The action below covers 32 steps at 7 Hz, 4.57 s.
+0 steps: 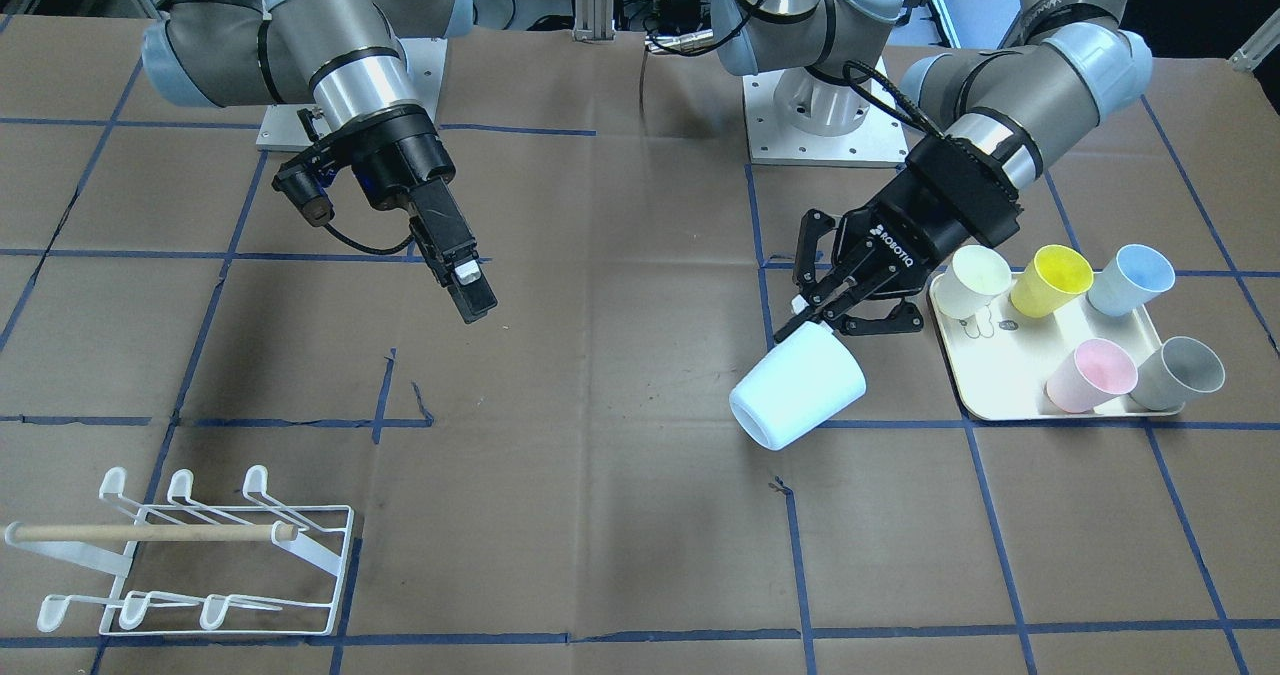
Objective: Transfer IKEA cup to right arm and place on rack
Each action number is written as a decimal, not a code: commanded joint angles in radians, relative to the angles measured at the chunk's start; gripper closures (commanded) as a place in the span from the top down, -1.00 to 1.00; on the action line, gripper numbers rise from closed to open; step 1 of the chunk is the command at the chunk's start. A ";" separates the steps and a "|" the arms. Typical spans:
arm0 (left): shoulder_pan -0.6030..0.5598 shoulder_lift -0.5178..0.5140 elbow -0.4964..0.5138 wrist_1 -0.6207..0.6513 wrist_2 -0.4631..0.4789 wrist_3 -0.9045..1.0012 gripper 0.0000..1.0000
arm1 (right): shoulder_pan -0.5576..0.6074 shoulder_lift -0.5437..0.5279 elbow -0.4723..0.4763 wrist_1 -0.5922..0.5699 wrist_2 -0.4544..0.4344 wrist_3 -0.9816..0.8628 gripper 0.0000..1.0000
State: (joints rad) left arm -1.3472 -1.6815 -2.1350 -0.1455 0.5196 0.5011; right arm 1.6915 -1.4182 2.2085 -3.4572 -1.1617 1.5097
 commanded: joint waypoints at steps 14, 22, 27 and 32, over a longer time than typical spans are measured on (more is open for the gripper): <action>-0.119 -0.141 -0.048 0.460 0.002 -0.222 -0.97 | 0.158 0.111 -0.186 0.033 -0.029 0.067 1.00; -0.119 -0.141 -0.046 0.460 0.003 -0.228 -0.96 | 0.172 0.193 -0.268 0.049 -0.032 0.073 1.00; -0.119 -0.141 -0.046 0.460 0.003 -0.228 -0.96 | 0.174 0.232 -0.319 0.055 -0.030 0.073 1.00; -0.119 -0.141 -0.046 0.460 0.003 -0.228 -0.96 | 0.174 0.231 -0.316 0.055 -0.036 0.072 0.00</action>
State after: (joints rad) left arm -1.4664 -1.8231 -2.1812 0.3145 0.5233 0.2730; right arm 1.8652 -1.1860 1.8938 -3.4024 -1.1979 1.5817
